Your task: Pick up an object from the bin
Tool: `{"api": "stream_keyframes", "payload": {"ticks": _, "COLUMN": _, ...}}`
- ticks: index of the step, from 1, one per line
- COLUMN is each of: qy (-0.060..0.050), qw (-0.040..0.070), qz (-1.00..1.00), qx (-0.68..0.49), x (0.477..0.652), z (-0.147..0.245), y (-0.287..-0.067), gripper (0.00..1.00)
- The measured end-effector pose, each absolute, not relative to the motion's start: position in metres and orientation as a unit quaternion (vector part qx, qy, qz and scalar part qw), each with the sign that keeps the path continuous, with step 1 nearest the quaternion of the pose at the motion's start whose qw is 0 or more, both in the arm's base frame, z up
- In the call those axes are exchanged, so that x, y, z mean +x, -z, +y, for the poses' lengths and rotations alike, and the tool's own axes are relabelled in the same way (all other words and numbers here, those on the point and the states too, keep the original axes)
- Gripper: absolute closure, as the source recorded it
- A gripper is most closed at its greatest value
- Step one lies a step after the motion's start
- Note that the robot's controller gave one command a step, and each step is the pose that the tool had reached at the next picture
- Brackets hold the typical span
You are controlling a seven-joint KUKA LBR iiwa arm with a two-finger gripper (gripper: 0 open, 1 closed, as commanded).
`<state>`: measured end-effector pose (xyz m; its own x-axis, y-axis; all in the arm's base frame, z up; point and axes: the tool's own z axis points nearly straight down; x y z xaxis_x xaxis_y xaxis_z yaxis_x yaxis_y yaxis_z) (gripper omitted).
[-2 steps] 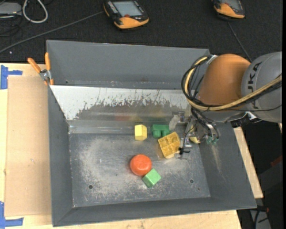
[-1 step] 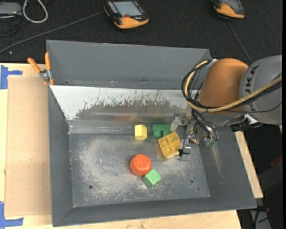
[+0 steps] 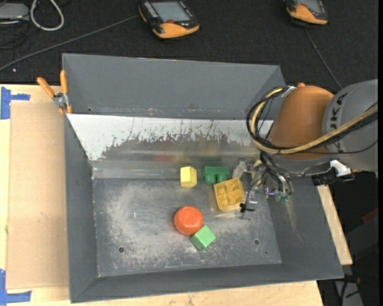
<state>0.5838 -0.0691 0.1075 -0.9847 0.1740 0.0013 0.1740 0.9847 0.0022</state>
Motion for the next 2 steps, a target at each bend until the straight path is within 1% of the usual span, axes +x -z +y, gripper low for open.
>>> {"api": "stream_keyframes", "payload": {"ticks": 1, "qy": 0.001, "qw": 0.000, "qz": -0.997, "qx": -0.072, "x": 0.5910, "z": -0.0933, "y": -0.0674, "gripper": 0.00}}
{"api": "stream_keyframes", "payload": {"ticks": 2, "qy": 0.002, "qw": -0.002, "qz": -0.999, "qx": -0.045, "x": 0.5874, "z": -0.0921, "y": -0.0694, "gripper": 1.00}}
